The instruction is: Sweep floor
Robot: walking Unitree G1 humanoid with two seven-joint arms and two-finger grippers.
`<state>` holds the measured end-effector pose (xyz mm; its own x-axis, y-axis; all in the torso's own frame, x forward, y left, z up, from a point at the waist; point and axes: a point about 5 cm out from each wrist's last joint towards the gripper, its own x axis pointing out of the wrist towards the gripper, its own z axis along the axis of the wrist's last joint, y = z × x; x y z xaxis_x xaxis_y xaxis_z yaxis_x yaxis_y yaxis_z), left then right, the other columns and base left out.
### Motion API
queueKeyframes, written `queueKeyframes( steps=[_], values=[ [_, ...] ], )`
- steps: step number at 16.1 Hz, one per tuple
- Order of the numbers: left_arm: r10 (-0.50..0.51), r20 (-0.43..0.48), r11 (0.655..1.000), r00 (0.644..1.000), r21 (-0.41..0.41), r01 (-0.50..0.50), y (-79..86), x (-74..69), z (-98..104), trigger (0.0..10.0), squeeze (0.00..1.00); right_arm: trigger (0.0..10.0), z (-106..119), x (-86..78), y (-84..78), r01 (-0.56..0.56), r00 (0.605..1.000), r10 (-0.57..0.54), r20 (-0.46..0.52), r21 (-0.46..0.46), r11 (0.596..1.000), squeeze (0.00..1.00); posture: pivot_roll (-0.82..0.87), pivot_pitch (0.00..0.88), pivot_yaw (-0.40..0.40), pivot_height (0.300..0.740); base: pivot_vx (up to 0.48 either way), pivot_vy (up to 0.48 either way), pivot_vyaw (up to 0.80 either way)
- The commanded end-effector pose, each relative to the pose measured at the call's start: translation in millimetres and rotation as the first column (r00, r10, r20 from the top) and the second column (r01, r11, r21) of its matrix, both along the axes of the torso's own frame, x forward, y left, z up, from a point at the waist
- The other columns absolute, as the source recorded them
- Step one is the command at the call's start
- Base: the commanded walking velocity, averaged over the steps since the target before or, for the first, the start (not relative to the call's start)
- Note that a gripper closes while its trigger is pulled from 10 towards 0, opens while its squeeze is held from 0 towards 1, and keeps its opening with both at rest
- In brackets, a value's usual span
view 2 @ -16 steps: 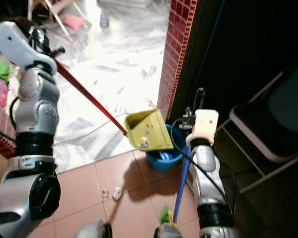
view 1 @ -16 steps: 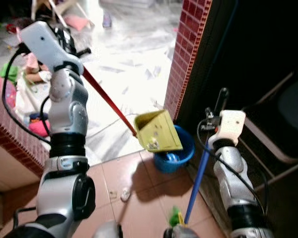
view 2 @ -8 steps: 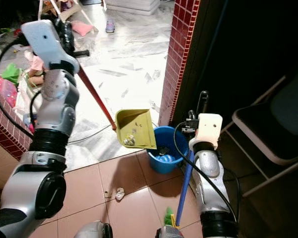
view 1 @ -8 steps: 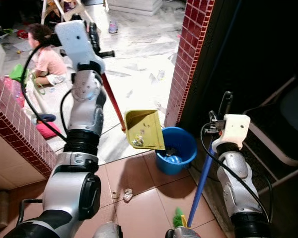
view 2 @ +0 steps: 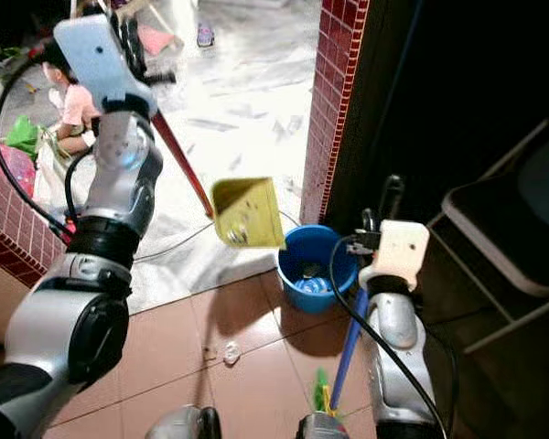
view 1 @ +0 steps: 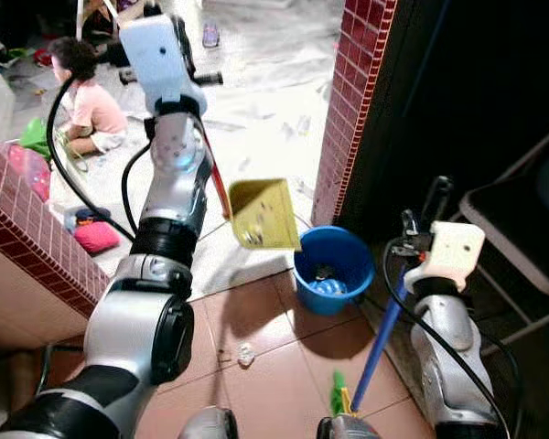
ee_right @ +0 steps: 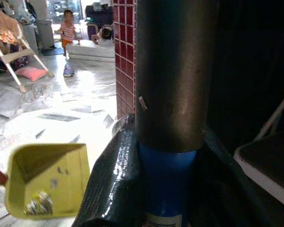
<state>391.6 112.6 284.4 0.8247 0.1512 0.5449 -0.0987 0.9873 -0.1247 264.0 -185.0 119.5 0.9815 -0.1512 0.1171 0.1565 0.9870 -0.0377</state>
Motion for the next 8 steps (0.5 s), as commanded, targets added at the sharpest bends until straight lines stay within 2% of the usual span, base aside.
queueKeyframes(
  steps=[1,5,8],
  values=[
    [-0.021,0.14,1.0,0.99,-0.003,0.022,-10.7,-5.9,30.7,10.0,0.0,10.0,-7.0,-5.7,-4.9,0.03,0.998,-0.03,-0.047,0.002,1.0,0.0,-0.19,0.096,0.108,0.74,0.0,0.0,0.0],
    [-0.146,0.144,0.987,0.979,-0.053,0.155,-46.7,-11.1,28.3,10.0,0.0,10.0,-9.9,-11.1,0.3,0.04,0.998,-0.039,-0.056,0.008,0.999,0.0,-0.19,0.104,0.126,0.74,0.0,0.0,0.0],
    [-0.211,0.175,0.976,0.962,-0.006,0.216,-70.4,-18.8,26.4,10.0,0.0,10.0,-9.1,-11.6,4.6,0.028,0.998,-0.028,-0.055,0.008,1.0,0.0,-0.19,0.104,0.127,0.74,0.0,0.0,0.0]
  ],
)
